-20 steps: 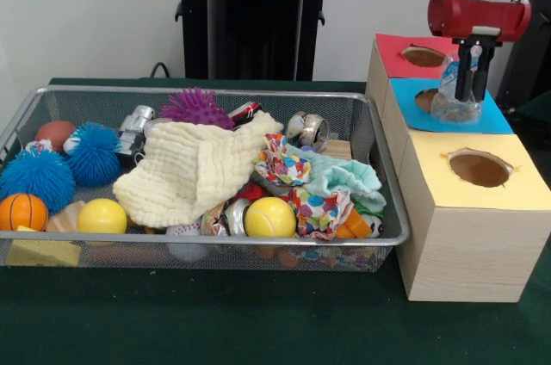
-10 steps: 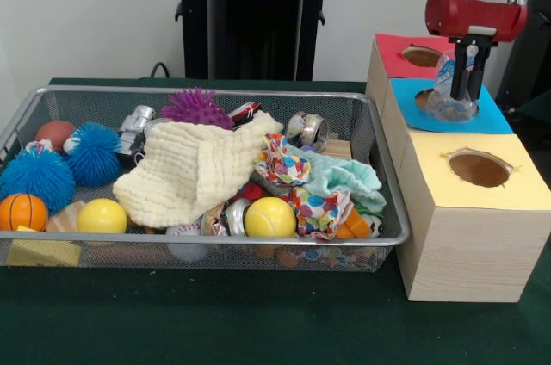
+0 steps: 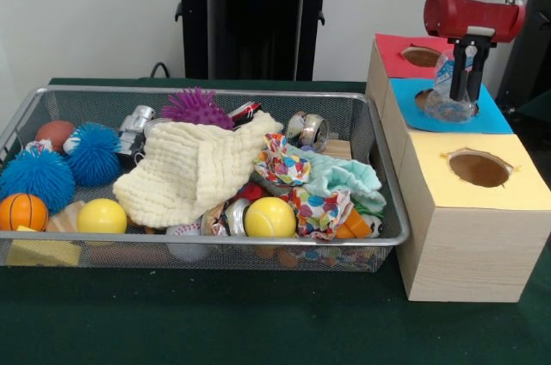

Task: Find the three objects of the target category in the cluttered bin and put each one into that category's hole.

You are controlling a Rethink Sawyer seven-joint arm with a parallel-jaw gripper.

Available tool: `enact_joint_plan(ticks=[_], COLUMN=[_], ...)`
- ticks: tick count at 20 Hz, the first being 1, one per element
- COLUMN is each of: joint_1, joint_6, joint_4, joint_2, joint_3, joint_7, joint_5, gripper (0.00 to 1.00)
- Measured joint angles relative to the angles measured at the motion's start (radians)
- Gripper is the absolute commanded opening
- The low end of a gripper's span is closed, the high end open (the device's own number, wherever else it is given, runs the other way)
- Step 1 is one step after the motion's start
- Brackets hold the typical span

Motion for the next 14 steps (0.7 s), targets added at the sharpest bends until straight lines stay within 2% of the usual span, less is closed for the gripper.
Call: enact_joint_plan(ticks=[14], joint_1=[0.005], joint_6=[-0.003], joint_4=[0.009], joint_2=[0.001], joint_3=[-0.013], joint_7=[0.000], joint_5=[0.034], gripper=[0.00])
